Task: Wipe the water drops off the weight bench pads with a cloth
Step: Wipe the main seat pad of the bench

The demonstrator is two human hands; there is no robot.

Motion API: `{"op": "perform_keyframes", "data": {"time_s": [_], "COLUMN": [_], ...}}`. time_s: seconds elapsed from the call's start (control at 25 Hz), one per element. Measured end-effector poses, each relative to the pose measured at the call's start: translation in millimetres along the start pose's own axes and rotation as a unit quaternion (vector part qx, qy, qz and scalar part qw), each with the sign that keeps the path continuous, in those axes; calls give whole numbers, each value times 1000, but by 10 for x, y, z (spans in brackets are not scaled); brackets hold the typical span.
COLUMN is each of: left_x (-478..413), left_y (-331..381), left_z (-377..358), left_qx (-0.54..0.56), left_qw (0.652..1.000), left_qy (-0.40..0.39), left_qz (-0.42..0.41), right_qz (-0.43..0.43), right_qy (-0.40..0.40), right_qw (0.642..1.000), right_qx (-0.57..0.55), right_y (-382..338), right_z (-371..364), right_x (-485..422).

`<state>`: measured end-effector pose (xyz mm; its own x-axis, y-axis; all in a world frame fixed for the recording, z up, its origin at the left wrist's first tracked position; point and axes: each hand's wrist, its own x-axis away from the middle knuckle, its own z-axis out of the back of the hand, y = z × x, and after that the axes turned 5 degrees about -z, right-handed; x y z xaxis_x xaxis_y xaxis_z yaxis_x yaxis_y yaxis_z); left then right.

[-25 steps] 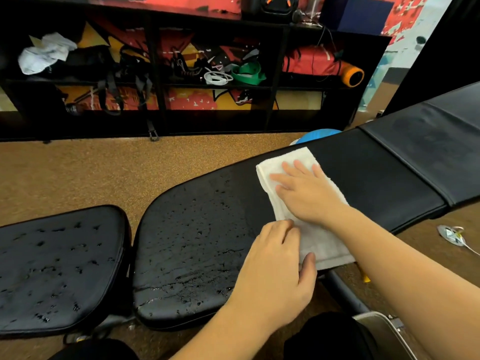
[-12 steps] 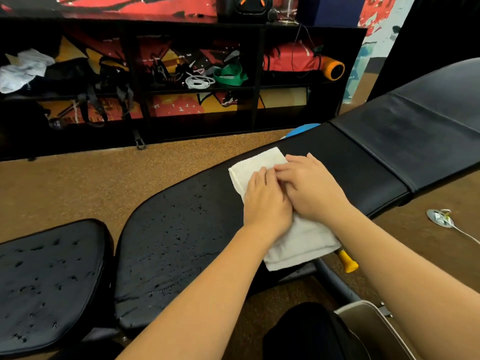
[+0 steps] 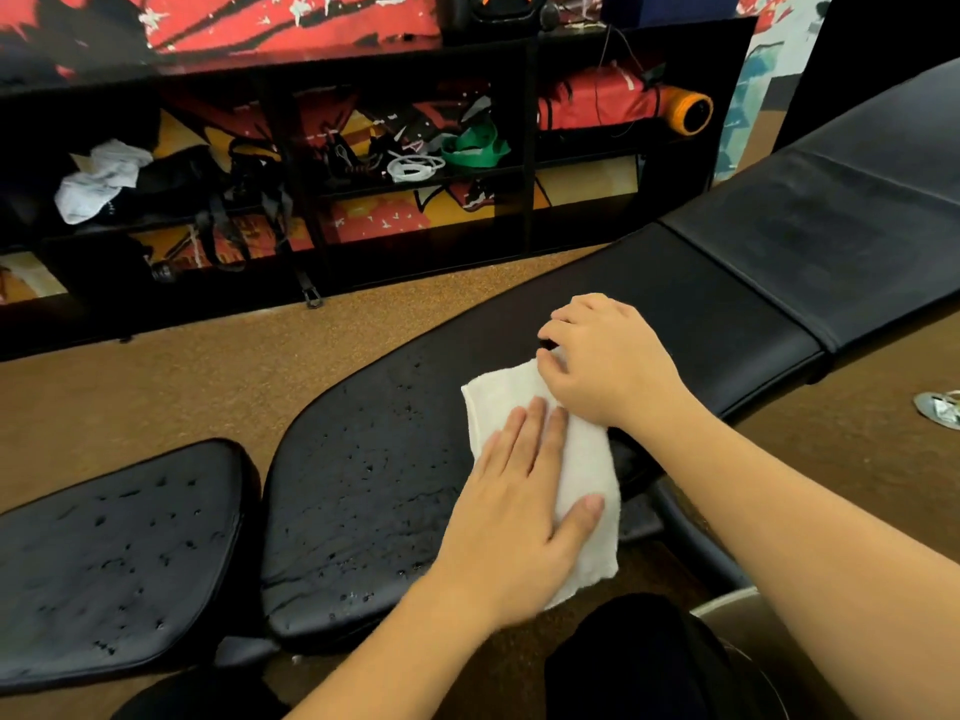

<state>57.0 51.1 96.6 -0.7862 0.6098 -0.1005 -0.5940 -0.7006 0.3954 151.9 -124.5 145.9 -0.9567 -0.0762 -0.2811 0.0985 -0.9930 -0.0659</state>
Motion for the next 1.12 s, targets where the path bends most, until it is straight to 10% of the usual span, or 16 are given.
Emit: {"op": "perform_keyframes", "data": {"time_s": [0.48,1.12], "left_x": [-456,-1179], "left_y": [-172,-992], "left_z": [62,248], "left_qx": [38,-28], "left_qw": [978,981], "left_qy": [-9,-17], "left_qz": [205,189], "right_qz": [8,13], "right_qy": [-66,-79], "right_qw": [997,995], "right_qx": [34,52], "right_y": [-26,-35], "right_z": [7,14], "right_x": [-50,-71]}}
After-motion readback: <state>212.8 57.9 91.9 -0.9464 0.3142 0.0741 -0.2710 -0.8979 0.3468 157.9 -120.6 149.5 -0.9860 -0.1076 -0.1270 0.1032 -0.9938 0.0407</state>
